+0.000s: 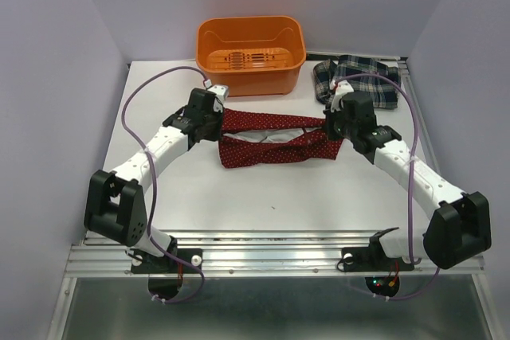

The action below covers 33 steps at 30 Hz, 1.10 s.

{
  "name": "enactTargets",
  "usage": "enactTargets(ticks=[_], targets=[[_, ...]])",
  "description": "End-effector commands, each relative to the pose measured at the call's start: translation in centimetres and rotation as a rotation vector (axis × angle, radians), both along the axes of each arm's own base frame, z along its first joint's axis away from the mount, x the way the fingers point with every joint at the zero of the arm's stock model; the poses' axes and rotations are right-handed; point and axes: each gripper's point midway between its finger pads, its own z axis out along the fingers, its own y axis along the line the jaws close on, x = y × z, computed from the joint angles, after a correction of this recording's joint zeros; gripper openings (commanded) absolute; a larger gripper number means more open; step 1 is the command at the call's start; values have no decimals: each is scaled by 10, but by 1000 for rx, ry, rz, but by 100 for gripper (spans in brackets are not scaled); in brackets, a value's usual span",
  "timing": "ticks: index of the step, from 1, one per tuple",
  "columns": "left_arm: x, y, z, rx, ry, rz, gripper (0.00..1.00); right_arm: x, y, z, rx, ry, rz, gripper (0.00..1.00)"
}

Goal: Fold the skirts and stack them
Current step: Flatten the skirt out

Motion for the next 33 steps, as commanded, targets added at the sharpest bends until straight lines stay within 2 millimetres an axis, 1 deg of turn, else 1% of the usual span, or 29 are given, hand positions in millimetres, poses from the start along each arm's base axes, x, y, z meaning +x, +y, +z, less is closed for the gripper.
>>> enactTargets(ticks=[1, 2, 3, 4, 5, 6, 8, 9, 10, 12, 13, 15, 16, 18, 19, 20, 21, 23, 24, 25, 27, 28, 29, 30, 31, 32, 33], targets=[[8, 7, 27, 3, -65, 4, 0, 4, -16, 12, -44, -42, -41, 1], [10, 9, 33, 2, -79, 9, 0, 5, -17, 15, -51, -50, -48, 1], [11, 12, 44, 4, -106, 13, 0, 8, -20, 23, -56, -68, -61, 1], [17, 16, 60, 5, -146, 32, 0, 11, -24, 30, -53, -83, -76, 1], [19, 18, 73, 4, -175, 40, 0, 13, -24, 37, -49, -99, -79, 1], [23, 21, 97, 23, -243, 24, 0, 18, -27, 53, -38, -132, -92, 1], [28, 24, 127, 33, -315, 21, 0, 25, -25, 74, -25, -173, -100, 1], [29, 27, 142, 37, -348, 29, 0, 32, -24, 100, -8, -222, -104, 1], [33, 31, 174, 43, -418, 42, 0, 37, -25, 112, -33, -249, -97, 1], [33, 37, 201, 56, -468, 62, 0, 43, -25, 139, -24, -297, -103, 1], [32, 43, 226, 61, -524, 86, 0, 45, -26, 166, -12, -348, -115, 1], [29, 50, 249, 64, -580, 114, 0, 44, -28, 191, -6, -394, -122, 1], [23, 57, 265, 64, -627, 138, 0, 43, -30, 213, -3, -438, -122, 1], [16, 63, 289, 58, -704, 151, 0, 38, -32, 237, -1, -484, -120, 1], [5, 67, 304, 42, -750, 160, 0, 35, -33, 249, -5, -510, -112, 1], [1, 68, 308, 37, -764, 153, 0, 31, -34, 266, 2, -543, -107, 1], [-9, 70, 317, 32, -786, 145, 0, 24, -35, 271, -1, -544, -99, 1], [-19, 72, 321, 19, -792, 138, 0, 14, -35, 281, -3, -552, -78, 1], [-25, 73, 319, 12, -781, 135, 0, 8, -37, 278, -14, -535, -71, 1], [-37, 76, 326, -5, -802, 135, 0, -2, -40, 285, -16, -549, -67, 1], [-49, 78, 323, -18, -802, 129, 0, -15, -43, 287, -24, -546, -51, 1], [-65, 78, 329, -47, -830, 103, 0, -24, -43, 282, -28, -524, -30, 1], [-70, 76, 320, -51, -817, 81, 0, -36, -46, 287, -23, -535, -28, 1], [-78, 75, 318, -64, -818, 62, 0, -43, -48, 287, -26, -531, -26, 1], [-94, 73, 322, -101, -839, 36, 0, -51, -50, 283, -29, -507, -24, 1], [-98, 71, 314, -110, -819, 22, 0, -61, -54, 286, -26, -512, -26, 1], [-106, 70, 307, -119, -795, 7, 0, -67, -55, 286, -25, -504, -22, 1]])
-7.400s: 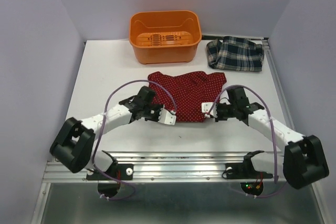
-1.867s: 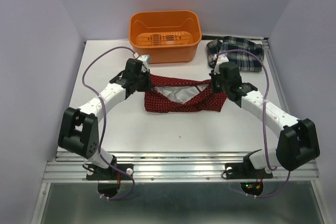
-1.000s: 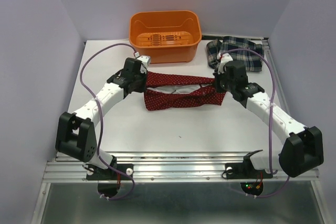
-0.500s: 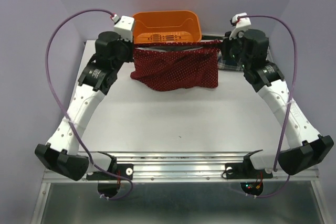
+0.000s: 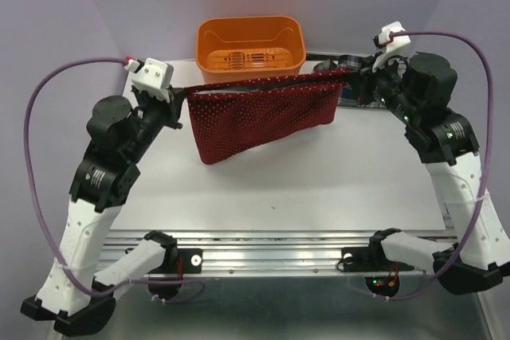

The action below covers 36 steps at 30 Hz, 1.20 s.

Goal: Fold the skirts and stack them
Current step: Flatten the skirt out

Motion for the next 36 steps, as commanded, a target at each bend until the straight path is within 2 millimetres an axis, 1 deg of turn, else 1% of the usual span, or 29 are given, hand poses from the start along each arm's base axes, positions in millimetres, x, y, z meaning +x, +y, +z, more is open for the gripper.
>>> enactTargets(ticks=[1, 4, 6, 7, 9, 11, 12, 13, 15, 16, 18, 19, 20, 21, 22, 23, 24, 25, 26, 27, 28, 29, 30, 31, 32, 33, 34, 35, 36], targets=[[-36, 26, -1, -14, -26, 46, 0, -42, -47, 21, -64, -28, -122, 1], [-57, 19, -13, -23, 1, -28, 0, -68, -40, 20, -51, 1, -45, 1], [-64, 18, -16, -25, 17, -49, 0, -78, -38, 18, -40, 34, -19, 1], [-66, 20, -18, -24, 29, -45, 0, -82, -37, 10, -39, 73, -14, 1], [-65, 21, -22, -28, 50, -31, 0, -78, -40, -2, -48, 108, -36, 1], [-55, 18, -34, -22, 91, -27, 0, -64, -42, -21, -68, 150, -77, 1], [-45, 15, -41, -23, 114, -19, 0, -51, -45, -40, -87, 182, -114, 1], [-36, 14, -55, -12, 148, -6, 0, -36, -45, -58, -116, 220, -141, 1], [-17, 12, -67, -3, 168, 19, 0, -11, -44, -80, -133, 243, -182, 1], [-1, 11, -89, 21, 226, 50, 0, 6, -43, -113, -181, 314, -196, 1], [20, 15, -108, 40, 262, 112, 0, 27, -40, -137, -210, 340, -216, 1], [39, 9, -125, 66, 296, 114, 0, 42, -37, -144, -213, 333, -219, 1], [49, 8, -135, 87, 318, 122, 0, 60, -30, -168, -237, 386, -215, 3], [62, 5, -142, 91, 324, 134, 0, 73, -27, -177, -240, 391, -219, 8], [80, 3, -168, 129, 389, 150, 6, 88, -26, -176, -237, 387, -224, 14], [92, 1, -166, 134, 390, 165, 9, 100, -22, -180, -236, 389, -225, 25], [107, 4, -169, 133, 389, 180, 11, 122, -21, -201, -245, 422, -236, 32], [124, 3, -189, 148, 437, 182, 14, 133, -16, -205, -237, 432, -233, 38], [139, 3, -174, 114, 412, 185, 23, 153, -12, -179, -202, 377, -237, 51], [150, 5, -174, 88, 423, 194, 31, 170, -12, -192, -204, 400, -242, 59], [170, 13, -166, 72, 422, 223, 44, 179, -8, -184, -188, 386, -236, 69], [178, 18, -164, 53, 439, 244, 48, 192, -8, -154, -159, 326, -241, 72], [181, 22, -175, 56, 489, 252, 49, 199, -13, -150, -152, 319, -246, 76], [185, 35, -167, 36, 483, 269, 50, 200, -9, -141, -155, 297, -217, 80], [185, 41, -162, 25, 473, 278, 56, 203, -15, -131, -154, 274, -222, 86], [185, 46, -158, 17, 457, 287, 59, 203, -22, -129, -156, 269, -227, 89], [178, 57, -157, 9, 448, 306, 74, 197, -19, -123, -162, 259, -195, 92], [174, 61, -158, 10, 443, 309, 75, 193, -19, -127, -166, 267, -187, 94], [166, 58, -147, 4, 409, 277, 75, 187, -24, -145, -182, 308, -183, 94]])
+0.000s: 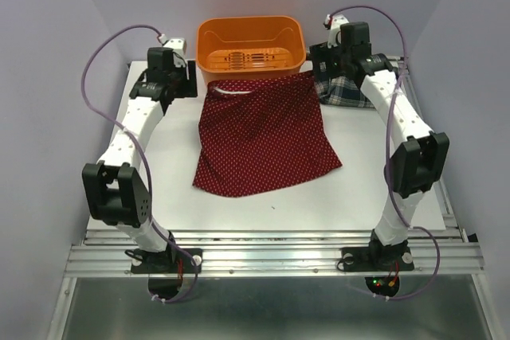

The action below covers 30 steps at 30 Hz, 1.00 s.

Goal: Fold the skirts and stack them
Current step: Flatten the skirt out

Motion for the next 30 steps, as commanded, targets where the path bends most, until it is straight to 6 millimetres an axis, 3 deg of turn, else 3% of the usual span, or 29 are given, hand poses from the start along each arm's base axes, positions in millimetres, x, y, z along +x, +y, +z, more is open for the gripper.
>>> enactTargets(ticks=[1, 2, 3, 4, 7, 8, 10, 13, 15, 16, 20, 22, 23, 24, 26, 30], targets=[[-22, 17, 66, -21, -180, 13, 75, -13, -17, 39, -4, -97, 25, 95], [-29, 17, 49, -21, -151, 8, 76, -20, -18, 34, -7, -82, 28, 100], [-34, 16, 47, -28, -154, 3, 79, -24, -19, 25, -13, -60, 30, 100], [-41, 14, 41, -39, -139, -5, 93, -30, -19, 6, 1, -14, 48, 100], [-55, 10, 37, -51, -132, -39, 93, -36, -16, 2, 18, 1, 62, 99], [-61, 7, 27, -51, -118, -69, 88, -38, -16, 3, 30, 1, 73, 92], [-72, -2, 35, -63, -170, -138, 79, -45, -13, 8, 37, -8, 107, 78], [-79, -15, 56, -63, -253, -248, 71, -57, -10, 12, 49, -3, 134, 68], [-81, -30, 61, -85, -270, -343, 60, -65, -9, -1, 47, 27, 154, 56], [-80, -43, 55, -109, -254, -403, 48, -68, -7, -6, 52, 38, 172, 55], [-68, -79, 46, -57, -247, -571, 52, -75, 3, -45, 47, 111, 269, 49], [-56, -92, 29, -8, -214, -635, 54, -67, 5, -56, 55, 139, 250, 44], [-48, -99, 37, 26, -238, -648, 56, -63, 7, -72, 71, 184, 243, 41], [-38, -104, 20, 29, -195, -652, 56, -59, 9, -77, 80, 193, 238, 41], [-24, -109, 13, 46, -170, -653, 56, -52, 18, -93, 118, 231, 247, 41], [-32, -121, -47, 92, 18, -711, 55, -51, 14, -122, 105, 293, 219, 43]])
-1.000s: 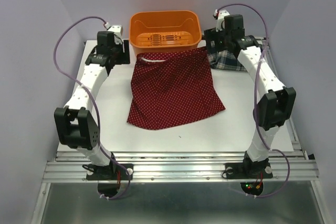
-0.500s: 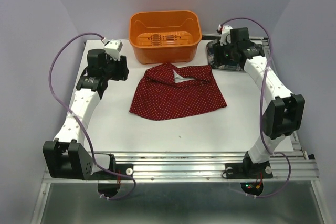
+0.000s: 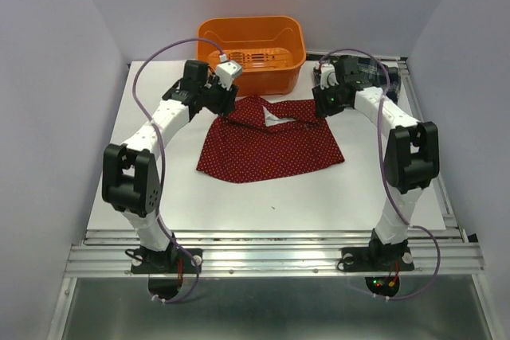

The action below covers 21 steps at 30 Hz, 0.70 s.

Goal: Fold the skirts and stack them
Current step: Flatten the skirt out

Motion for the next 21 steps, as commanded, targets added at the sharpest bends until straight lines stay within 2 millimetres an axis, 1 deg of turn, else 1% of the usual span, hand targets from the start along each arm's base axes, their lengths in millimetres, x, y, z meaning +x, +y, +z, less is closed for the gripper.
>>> enactTargets(ticks=[1, 2, 4, 5, 6, 7, 8, 10, 11, 12, 13, 15, 16, 18, 19, 20, 21], targets=[[-12, 0, -26, 110, 59, -62, 55, 9, -5, -5, -24, -18, -16, 46], [-20, 4, -41, 128, 94, -57, 56, 2, -15, -20, -48, 11, -26, 53], [-25, 15, -52, 155, 110, -20, 62, -3, -26, -28, -71, 17, -47, 59], [-34, 21, -67, 170, 143, -14, 64, -6, -29, -34, -84, 22, -52, 67], [-39, 25, -69, 171, 154, -1, 67, -13, -36, -46, -95, 49, -64, 68], [-44, 28, -75, 174, 177, 0, 68, -17, -38, -52, -101, 65, -72, 66], [-56, 29, -85, 182, 223, -14, 68, -26, -40, -62, -108, 98, -71, 65], [-66, 31, -90, 188, 247, -32, 65, -39, -39, -76, -106, 153, -60, 55], [-73, 33, -94, 194, 264, -32, 63, -51, -35, -83, -87, 199, -42, 44], [-75, 35, -96, 198, 268, -30, 62, -62, -33, -91, -75, 242, -31, 36], [-77, 37, -101, 210, 278, -24, 57, -71, -27, -96, -41, 278, -11, 19], [-80, 41, -107, 222, 303, -13, 53, -91, -21, -101, -3, 350, 11, 3], [-80, 44, -114, 231, 327, 1, 49, -105, -18, -106, 20, 393, 7, 1], [-75, 50, -120, 242, 352, 30, 45, -121, -10, -100, 77, 422, 31, 1], [-73, 54, -131, 256, 381, 44, 40, -129, -5, -97, 109, 442, 30, 1], [-66, 55, -130, 258, 375, 54, 38, -146, 6, -97, 144, 477, 69, 1], [-61, 58, -141, 266, 399, 63, 36, -157, 14, -86, 163, 473, 103, 1]])
